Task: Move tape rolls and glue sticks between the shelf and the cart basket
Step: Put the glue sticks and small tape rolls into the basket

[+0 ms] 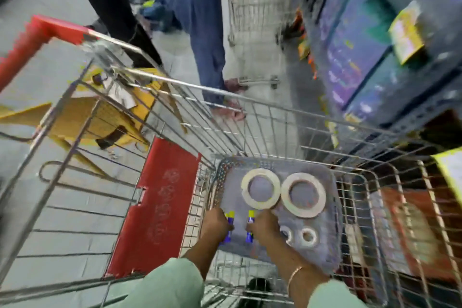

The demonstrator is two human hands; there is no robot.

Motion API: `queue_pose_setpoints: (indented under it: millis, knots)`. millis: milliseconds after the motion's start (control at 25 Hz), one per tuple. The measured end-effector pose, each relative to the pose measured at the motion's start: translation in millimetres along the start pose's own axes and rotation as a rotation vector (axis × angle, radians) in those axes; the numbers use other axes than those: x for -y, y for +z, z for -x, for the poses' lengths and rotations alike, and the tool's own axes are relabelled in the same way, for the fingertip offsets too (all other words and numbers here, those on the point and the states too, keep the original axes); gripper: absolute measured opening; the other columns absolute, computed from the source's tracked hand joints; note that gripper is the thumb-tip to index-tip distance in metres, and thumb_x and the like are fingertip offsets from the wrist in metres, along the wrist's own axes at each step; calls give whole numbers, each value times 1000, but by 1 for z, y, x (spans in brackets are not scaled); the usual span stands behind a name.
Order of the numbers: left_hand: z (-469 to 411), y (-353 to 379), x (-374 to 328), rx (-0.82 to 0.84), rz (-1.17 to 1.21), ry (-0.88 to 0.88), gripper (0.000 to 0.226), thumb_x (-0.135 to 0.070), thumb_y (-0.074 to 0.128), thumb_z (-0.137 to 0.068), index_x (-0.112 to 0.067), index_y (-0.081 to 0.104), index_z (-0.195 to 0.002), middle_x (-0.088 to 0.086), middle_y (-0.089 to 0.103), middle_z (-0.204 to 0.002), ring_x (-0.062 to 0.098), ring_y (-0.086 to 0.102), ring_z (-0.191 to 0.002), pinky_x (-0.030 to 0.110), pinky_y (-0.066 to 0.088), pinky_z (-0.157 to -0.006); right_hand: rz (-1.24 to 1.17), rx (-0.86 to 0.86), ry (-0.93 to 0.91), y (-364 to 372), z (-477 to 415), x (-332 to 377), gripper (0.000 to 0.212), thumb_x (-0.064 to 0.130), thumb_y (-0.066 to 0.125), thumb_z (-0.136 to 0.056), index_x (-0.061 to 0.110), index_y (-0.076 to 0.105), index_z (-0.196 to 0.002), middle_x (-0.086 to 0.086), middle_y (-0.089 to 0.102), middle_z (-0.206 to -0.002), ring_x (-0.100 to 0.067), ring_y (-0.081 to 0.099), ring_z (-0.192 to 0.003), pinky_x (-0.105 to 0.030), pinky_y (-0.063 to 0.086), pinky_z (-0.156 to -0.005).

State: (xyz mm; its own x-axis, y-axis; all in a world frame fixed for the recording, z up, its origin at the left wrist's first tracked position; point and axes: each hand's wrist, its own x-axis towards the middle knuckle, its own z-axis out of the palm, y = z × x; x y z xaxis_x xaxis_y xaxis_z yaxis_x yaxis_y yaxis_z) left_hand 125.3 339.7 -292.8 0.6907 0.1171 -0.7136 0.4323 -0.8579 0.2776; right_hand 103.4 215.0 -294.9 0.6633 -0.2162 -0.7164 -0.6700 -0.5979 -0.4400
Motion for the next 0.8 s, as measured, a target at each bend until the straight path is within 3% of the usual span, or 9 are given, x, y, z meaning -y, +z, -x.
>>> queue_pose_setpoints:
  millis: [120, 280, 480, 640, 800]
  knots:
    - [-34, 30, 13, -55, 39, -2, 34, -20, 71, -76, 2, 65, -101, 23, 69, -109, 34, 65, -103, 36, 51, -82, 23, -8, 39, 43, -33, -6, 28, 13, 54, -90, 0, 54, -114, -22, 58, -125, -33, 56, -117, -37, 47, -92]
    - [-48, 52, 16, -93, 49, -19, 19, -14, 63, -80, -1, 65, -93, 23, 69, -103, 35, 65, -101, 37, 52, -79, 68, -36, 145, 62, -45, -6, 25, 8, 54, -88, 3, 59, -112, -19, 62, -122, -32, 59, -114, -37, 50, -90]
    - [-45, 52, 14, -75, -15, -7, 19, -11, 61, -82, 1, 59, -97, 24, 66, -109, 36, 63, -104, 37, 50, -80, 42, -17, 99, 36, -38, -10, 25, 10, 48, -91, -1, 56, -113, -19, 61, -121, -31, 58, -112, -32, 49, -90]
    - [-46, 47, -19, -82, -97, 264, 34, -18, 65, -81, -3, 54, -109, 19, 59, -119, 32, 56, -109, 38, 44, -89, 134, -248, -62, -20, -41, -22, 22, 5, 43, -90, 1, 57, -107, -20, 62, -114, -34, 58, -107, -38, 48, -85]
    - [-58, 58, -62, -72, -252, 558, 45, -13, 64, -80, -5, 46, -121, 19, 42, -137, 36, 41, -127, 44, 42, -100, 436, -405, -240, -53, -67, -57, 36, 2, 54, -84, 2, 52, -120, -22, 52, -128, -37, 47, -122, -45, 43, -99]
